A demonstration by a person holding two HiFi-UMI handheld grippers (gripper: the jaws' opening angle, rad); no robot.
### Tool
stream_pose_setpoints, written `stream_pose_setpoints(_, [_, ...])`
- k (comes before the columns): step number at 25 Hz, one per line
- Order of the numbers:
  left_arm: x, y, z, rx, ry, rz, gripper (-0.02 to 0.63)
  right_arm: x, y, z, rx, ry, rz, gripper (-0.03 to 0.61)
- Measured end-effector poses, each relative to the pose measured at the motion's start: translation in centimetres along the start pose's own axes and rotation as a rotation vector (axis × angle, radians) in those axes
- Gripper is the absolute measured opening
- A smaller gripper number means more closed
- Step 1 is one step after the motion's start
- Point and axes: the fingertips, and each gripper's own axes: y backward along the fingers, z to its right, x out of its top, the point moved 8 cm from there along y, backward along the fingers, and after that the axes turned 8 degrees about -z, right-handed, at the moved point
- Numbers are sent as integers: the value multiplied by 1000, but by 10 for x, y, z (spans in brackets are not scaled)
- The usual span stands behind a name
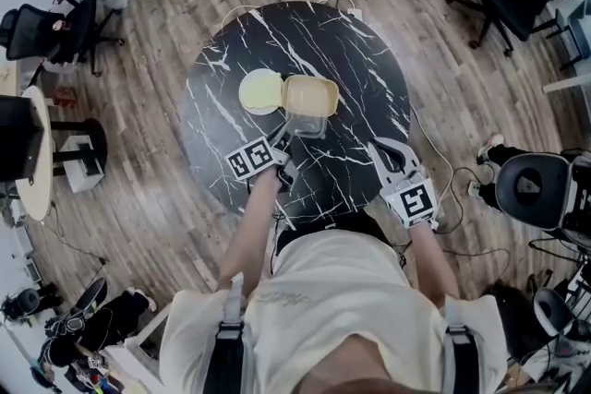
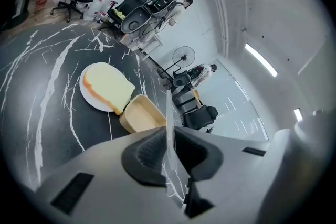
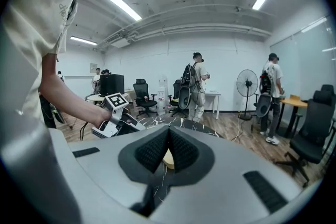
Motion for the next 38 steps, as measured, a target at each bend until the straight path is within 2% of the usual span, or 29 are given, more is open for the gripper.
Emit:
stream_pose_setpoints(3, [2, 17, 12, 9, -40, 43, 55, 3, 4, -4, 7, 13, 14, 8])
stream_pose_setpoints(7, [2, 44, 31, 34, -135, 105, 55, 6, 8, -10, 20, 31, 28, 8])
stream_pose_setpoints(13, [7, 86, 69, 6, -216, 199, 55, 16, 7, -18, 45, 46, 50, 8])
stream_pose_setpoints(22, [22, 144, 125, 63, -448, 338, 55, 60, 7, -35, 84, 90, 111, 8])
stream_pose_setpoints(31, [33, 168, 163, 75, -569, 449, 55, 113, 14, -36, 97, 162, 200, 8])
stream_pose_setpoints(38, [41, 180, 191, 62, -643, 490, 55, 140, 23, -35, 110, 198, 247, 8])
